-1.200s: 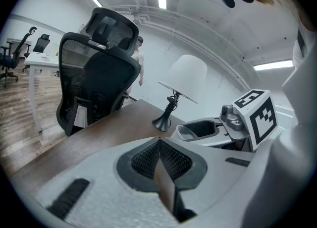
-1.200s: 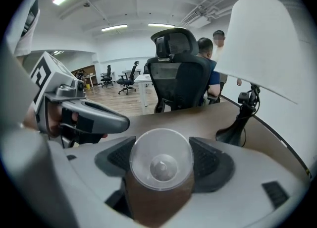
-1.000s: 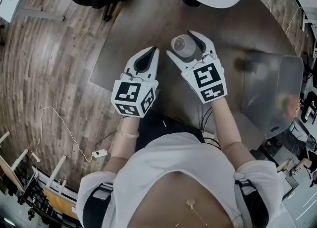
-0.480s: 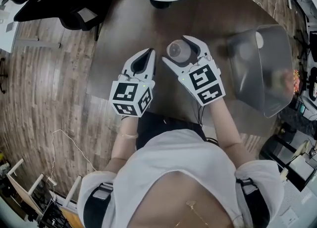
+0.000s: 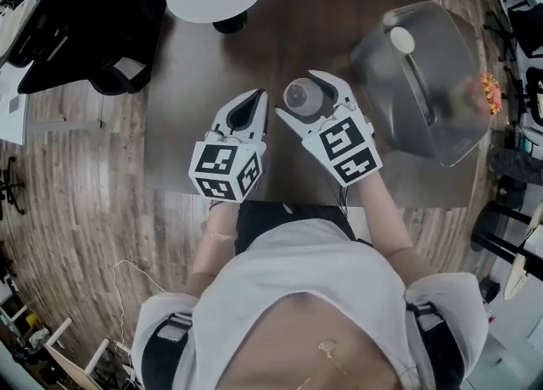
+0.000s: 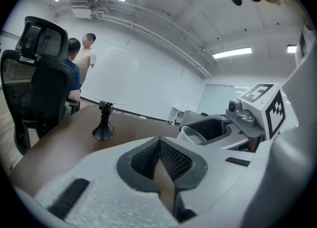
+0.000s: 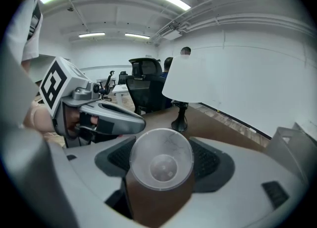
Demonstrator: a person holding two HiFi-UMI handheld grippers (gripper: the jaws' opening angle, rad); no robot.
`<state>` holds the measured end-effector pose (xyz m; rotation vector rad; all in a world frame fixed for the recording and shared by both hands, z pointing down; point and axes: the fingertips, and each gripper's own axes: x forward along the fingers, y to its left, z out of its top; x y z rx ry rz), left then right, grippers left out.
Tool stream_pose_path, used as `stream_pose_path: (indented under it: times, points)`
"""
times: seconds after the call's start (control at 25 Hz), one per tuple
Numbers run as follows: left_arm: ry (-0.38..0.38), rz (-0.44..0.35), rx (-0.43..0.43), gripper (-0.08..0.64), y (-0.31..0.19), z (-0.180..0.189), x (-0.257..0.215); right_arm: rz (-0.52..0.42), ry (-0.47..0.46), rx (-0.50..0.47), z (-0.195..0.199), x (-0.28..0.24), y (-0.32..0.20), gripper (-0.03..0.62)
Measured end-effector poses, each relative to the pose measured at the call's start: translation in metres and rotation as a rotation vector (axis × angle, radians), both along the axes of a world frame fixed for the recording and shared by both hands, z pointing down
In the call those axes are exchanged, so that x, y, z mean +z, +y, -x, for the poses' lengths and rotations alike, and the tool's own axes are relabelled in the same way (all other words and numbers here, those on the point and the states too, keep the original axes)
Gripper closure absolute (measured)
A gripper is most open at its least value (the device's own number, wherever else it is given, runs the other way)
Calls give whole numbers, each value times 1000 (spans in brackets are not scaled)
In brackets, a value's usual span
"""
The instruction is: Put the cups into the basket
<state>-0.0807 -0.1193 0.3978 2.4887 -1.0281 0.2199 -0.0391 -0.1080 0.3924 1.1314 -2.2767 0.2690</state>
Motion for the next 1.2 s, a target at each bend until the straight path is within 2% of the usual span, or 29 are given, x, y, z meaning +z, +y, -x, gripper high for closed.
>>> stream_pose_path:
  times: [0.64, 0.96, 1.2]
  points:
    - [-18, -25, 289, 549, 35, -104, -11, 26, 22, 218, -96, -2, 55, 249]
    - [-28, -4, 390, 549, 59, -141, -6, 58, 26, 293, -134, 1, 89, 249]
    - [-30, -5, 437, 548, 70, -163, -9, 75, 2, 309, -146, 3, 99, 250]
